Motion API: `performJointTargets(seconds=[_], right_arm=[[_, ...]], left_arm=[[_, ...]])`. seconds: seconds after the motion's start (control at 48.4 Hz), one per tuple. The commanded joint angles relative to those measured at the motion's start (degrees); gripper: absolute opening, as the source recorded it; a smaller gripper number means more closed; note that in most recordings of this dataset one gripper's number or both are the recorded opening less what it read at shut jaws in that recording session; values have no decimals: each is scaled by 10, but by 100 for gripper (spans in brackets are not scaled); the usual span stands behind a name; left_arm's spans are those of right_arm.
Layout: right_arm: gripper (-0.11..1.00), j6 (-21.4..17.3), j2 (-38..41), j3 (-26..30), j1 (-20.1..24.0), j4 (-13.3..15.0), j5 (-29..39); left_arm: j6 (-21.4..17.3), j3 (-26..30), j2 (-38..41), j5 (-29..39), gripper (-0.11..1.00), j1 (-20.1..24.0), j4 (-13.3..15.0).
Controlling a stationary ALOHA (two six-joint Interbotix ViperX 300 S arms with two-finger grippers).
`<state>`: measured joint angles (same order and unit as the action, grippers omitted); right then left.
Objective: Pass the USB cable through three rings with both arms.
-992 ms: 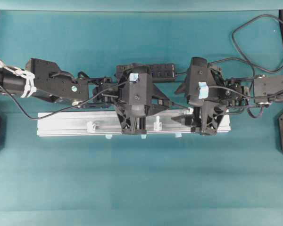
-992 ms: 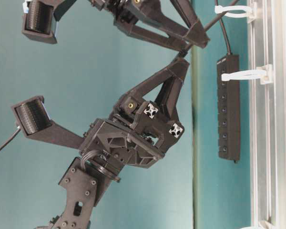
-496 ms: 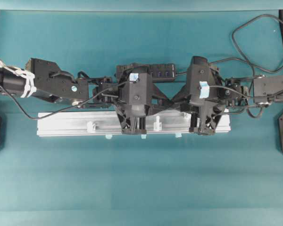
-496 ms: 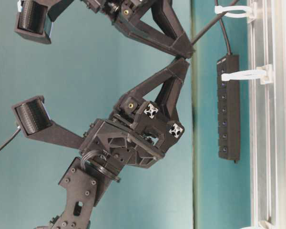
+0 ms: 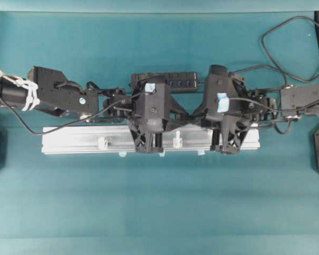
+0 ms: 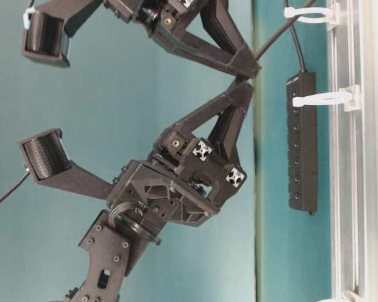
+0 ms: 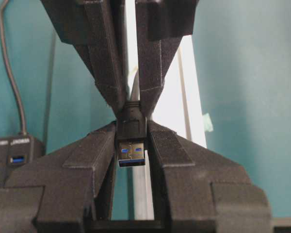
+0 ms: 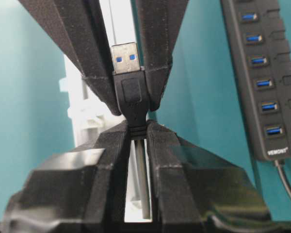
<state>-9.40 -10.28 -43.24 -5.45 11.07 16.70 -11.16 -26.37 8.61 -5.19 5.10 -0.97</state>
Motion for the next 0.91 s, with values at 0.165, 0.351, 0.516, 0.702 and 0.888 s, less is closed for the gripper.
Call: performJointTargets(seconds=[0.165, 0.351, 0.516, 0.702, 0.888], right_arm=[[-7, 1, 4, 11, 3, 0, 23], [-7, -1, 5, 11, 14, 0, 60], [-7, -4, 6, 11, 29, -1, 82], [-7, -4, 13, 15, 47, -3, 92], [-7, -3, 36, 22, 48, -3, 93]], left_arm=[[0, -3, -27, 3, 24, -2, -2], [1, -33, -57, 18, 64, -2, -2], [1, -75, -98, 24, 63, -3, -2], [2, -125, -152, 23, 62, -2, -2], [4, -165, -199, 23, 62, -3, -2]])
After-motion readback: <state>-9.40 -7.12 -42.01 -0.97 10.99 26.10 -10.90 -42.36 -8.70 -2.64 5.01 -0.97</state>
